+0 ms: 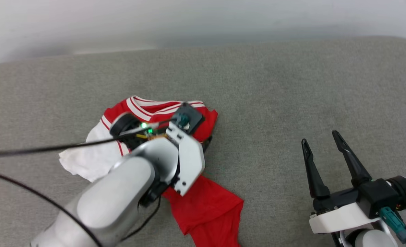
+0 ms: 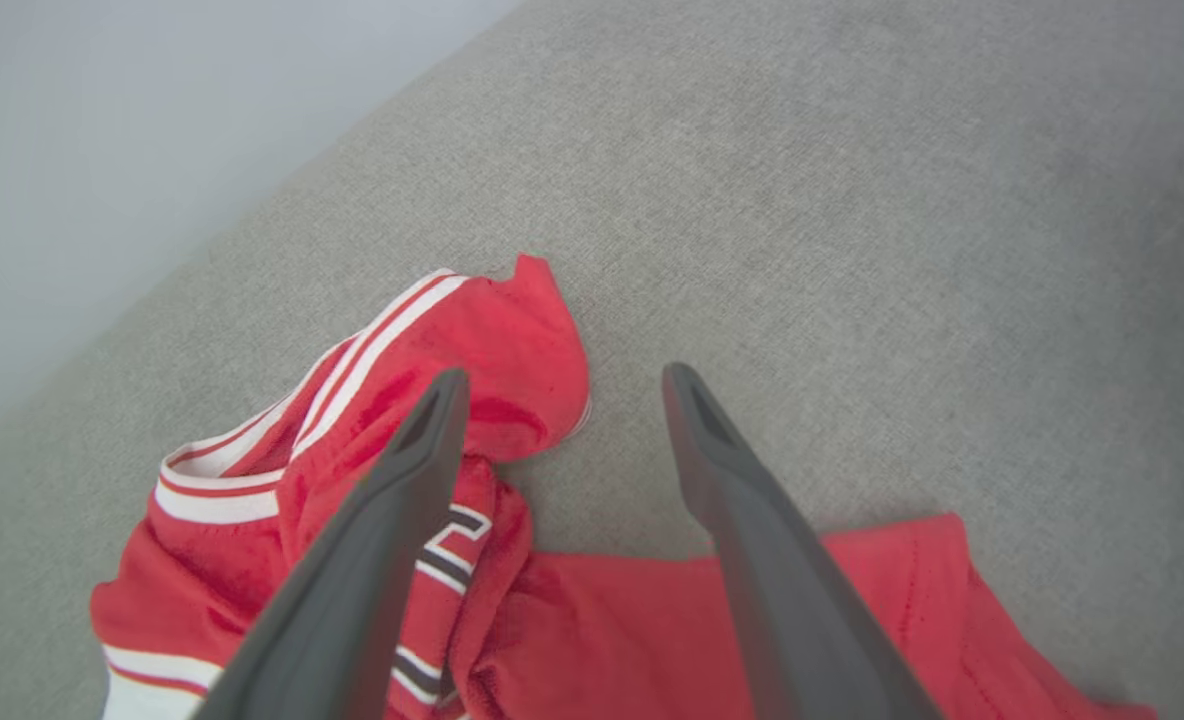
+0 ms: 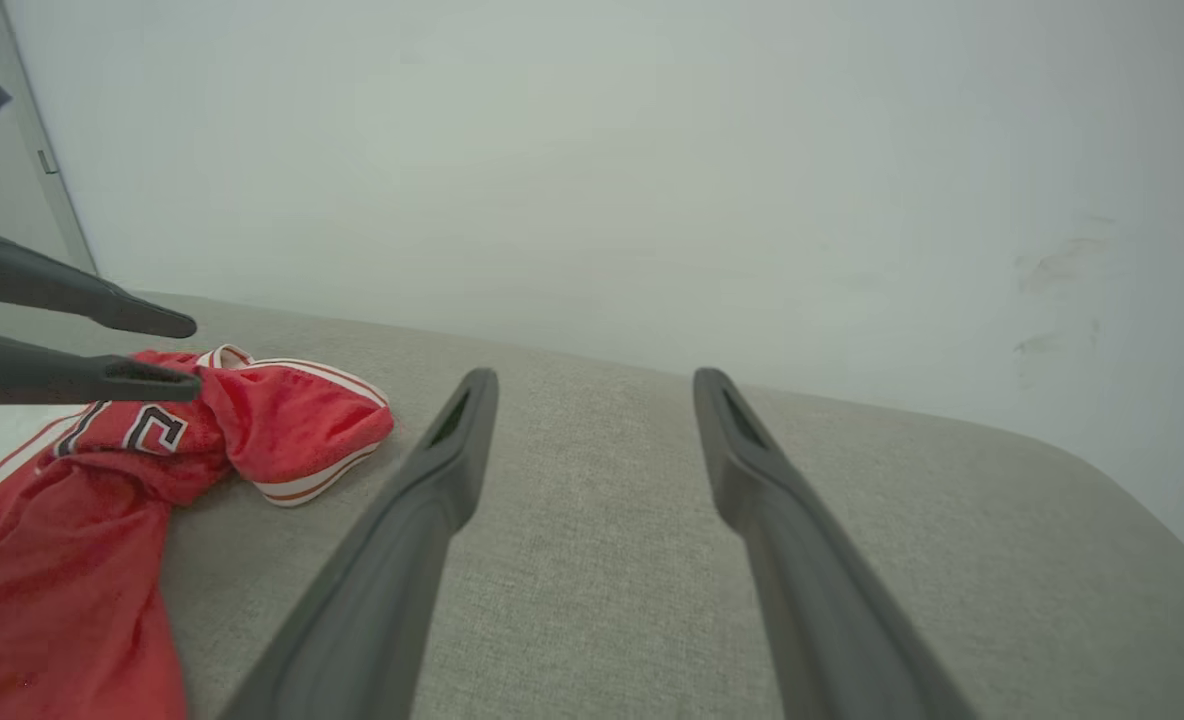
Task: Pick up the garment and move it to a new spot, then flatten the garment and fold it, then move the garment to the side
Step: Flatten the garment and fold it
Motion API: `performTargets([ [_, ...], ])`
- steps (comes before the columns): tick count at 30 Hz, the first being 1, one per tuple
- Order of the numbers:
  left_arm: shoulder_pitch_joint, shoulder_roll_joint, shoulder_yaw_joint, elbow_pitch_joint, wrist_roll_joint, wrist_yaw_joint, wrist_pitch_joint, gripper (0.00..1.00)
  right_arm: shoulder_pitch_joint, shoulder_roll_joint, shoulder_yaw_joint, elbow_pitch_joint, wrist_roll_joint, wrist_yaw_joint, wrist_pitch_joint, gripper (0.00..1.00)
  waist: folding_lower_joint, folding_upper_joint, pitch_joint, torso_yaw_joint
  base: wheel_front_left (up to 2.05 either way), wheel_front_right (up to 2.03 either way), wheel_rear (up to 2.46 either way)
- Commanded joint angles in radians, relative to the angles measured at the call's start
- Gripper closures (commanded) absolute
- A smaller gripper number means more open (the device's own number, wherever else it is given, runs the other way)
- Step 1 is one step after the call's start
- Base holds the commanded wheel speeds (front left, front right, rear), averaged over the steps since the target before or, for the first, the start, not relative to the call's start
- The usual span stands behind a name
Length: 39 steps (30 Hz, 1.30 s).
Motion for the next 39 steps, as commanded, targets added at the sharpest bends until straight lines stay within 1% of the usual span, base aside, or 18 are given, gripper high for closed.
performTargets([
  [1,-0.046,-0.015,-0.003,0.035,0.008,-0.011,0.017,0.0,-0.02,0.002,-0.003,-0.007,-0.008,-0.001,-0.002,0.0,0.0,0.0,0.038,-0.019,0.0,0.0,0.0],
  [6,-0.135,-0.069,-0.031,0.16,-0.004,-0.066,0.065,0.0,-0.039,0.002,-0.006,-0.012,-0.009,-0.001,-0.002,0.0,0.0,0.0,0.089,-0.036,0.0,0.0,0.0],
  [9,-0.171,-0.098,-0.044,0.247,0.006,-0.078,0.066,0.0,-0.044,0.002,-0.001,-0.014,-0.008,-0.001,-0.002,0.0,0.0,0.0,0.116,-0.046,0.0,0.0,0.0],
  [13,-0.208,-0.12,-0.064,0.353,0.037,-0.071,0.05,0.0,-0.06,0.002,0.001,-0.02,-0.007,-0.001,-0.002,0.0,0.0,0.0,0.145,-0.055,0.0,0.0,0.0],
  [16,-0.21,-0.136,-0.082,0.414,0.037,-0.087,0.043,0.0,-0.057,0.002,-0.006,-0.021,-0.009,-0.001,-0.002,0.0,0.0,0.0,0.154,-0.054,0.0,0.0,0.0],
  [17,-0.207,-0.142,-0.087,0.429,0.029,-0.097,0.038,0.31,-0.058,0.002,-0.008,-0.021,-0.009,-0.001,-0.002,0.0,0.0,0.0,0.156,-0.053,0.0,0.0,0.0],
  [18,-0.203,-0.147,-0.085,0.44,0.023,-0.103,0.026,1.0,-0.058,0.002,-0.011,-0.021,-0.01,-0.001,-0.002,0.0,0.0,0.0,0.156,-0.052,0.0,0.0,0.0],
  [20,-0.199,-0.15,-0.092,0.458,0.02,-0.114,0.0,1.0,-0.058,0.002,-0.015,-0.016,-0.012,-0.001,-0.002,0.0,0.0,0.0,0.152,-0.048,0.0,0.0,0.0],
  [24,-0.196,-0.167,-0.078,0.462,0.011,-0.117,-0.071,1.0,-0.058,0.002,-0.017,-0.007,-0.009,-0.001,-0.002,0.0,0.0,0.0,0.132,-0.042,0.0,0.0,0.0],
  [27,-0.19,-0.199,-0.061,0.44,-0.006,-0.116,-0.145,1.0,-0.053,0.002,-0.018,0.0,-0.007,-0.001,-0.002,0.0,0.0,0.0,0.1,-0.036,0.0,0.0,0.0],
  [31,-0.174,-0.234,-0.044,0.373,-0.028,-0.113,-0.212,1.0,-0.04,0.002,-0.015,0.01,-0.004,-0.001,-0.002,0.0,0.0,0.0,0.05,-0.035,0.0,0.0,0.0],
  [35,-0.157,-0.263,-0.042,0.278,-0.047,-0.107,-0.236,1.0,-0.03,0.002,-0.018,0.016,-0.004,-0.001,-0.002,0.0,0.0,0.0,0.008,-0.046,0.0,0.0,0.0],
  [39,-0.141,-0.272,-0.045,0.193,-0.058,-0.089,-0.226,1.0,-0.041,0.002,-0.014,0.01,0.0,-0.001,-0.002,0.0,0.0,0.0,0.008,-0.071,0.0,0.0,0.0],
])
